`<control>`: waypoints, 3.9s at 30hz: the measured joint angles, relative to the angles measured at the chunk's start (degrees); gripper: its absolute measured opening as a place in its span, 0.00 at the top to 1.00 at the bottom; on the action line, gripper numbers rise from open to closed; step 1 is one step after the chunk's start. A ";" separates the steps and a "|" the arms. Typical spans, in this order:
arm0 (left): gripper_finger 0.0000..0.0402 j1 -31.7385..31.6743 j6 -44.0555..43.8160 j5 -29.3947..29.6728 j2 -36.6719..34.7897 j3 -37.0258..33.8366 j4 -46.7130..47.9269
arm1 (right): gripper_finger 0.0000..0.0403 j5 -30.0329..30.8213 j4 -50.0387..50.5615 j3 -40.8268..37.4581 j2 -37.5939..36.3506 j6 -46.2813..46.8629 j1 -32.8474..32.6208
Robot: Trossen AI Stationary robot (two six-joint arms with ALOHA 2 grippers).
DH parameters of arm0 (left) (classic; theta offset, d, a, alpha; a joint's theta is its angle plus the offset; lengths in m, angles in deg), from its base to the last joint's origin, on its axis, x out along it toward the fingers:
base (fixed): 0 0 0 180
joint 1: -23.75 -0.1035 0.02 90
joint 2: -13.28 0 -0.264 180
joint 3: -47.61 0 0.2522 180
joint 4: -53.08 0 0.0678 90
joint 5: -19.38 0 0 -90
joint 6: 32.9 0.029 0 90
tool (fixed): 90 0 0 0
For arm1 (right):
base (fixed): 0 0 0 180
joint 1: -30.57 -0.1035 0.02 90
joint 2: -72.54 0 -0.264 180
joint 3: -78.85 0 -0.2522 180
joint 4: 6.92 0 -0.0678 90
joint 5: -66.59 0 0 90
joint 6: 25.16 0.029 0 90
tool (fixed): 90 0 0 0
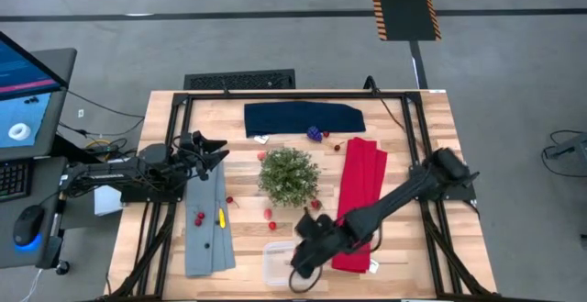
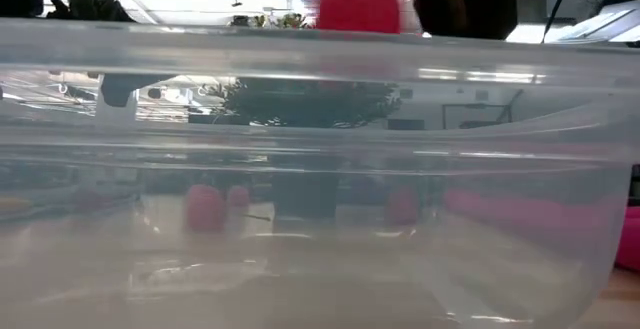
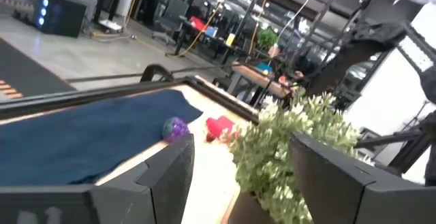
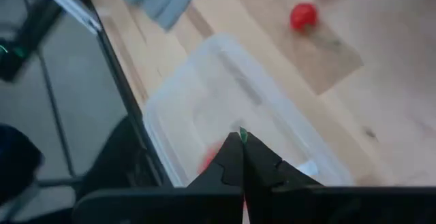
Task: Pick and placing Produce into tupperware
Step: Put the right strawberry into the transparent container, then put the corn into the transparent container
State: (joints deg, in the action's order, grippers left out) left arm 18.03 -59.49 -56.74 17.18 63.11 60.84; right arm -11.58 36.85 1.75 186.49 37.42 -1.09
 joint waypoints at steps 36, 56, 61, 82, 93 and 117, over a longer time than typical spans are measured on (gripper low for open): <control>0.43 0.00 2.18 -3.64 -0.11 0.04 1.51 | 0.79 18.53 39.50 16.88 4.52 -8.48 -0.59; 0.43 0.02 3.22 -4.89 -0.15 0.02 0.51 | 0.79 15.19 43.35 1.36 3.23 6.14 -0.97; 0.43 0.02 3.23 -7.06 -0.15 0.02 0.51 | 0.79 15.67 38.50 -4.59 -1.30 4.34 -2.52; 0.43 7.95 9.56 -11.40 4.86 6.73 3.13 | 0.79 30.18 -28.51 -40.45 -33.12 -29.20 -15.97; 0.43 11.89 5.04 -2.36 27.38 27.24 33.48 | 0.79 26.68 -44.49 -48.37 -33.32 -35.78 -15.58; 0.43 32.66 -42.43 -6.46 43.53 31.74 55.01 | 0.79 26.27 -49.81 -52.92 -28.30 -26.54 -20.76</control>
State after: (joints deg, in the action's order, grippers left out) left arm 50.69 -101.91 -63.21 60.70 94.84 115.85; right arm 14.69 -12.96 -51.18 158.19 10.87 -21.85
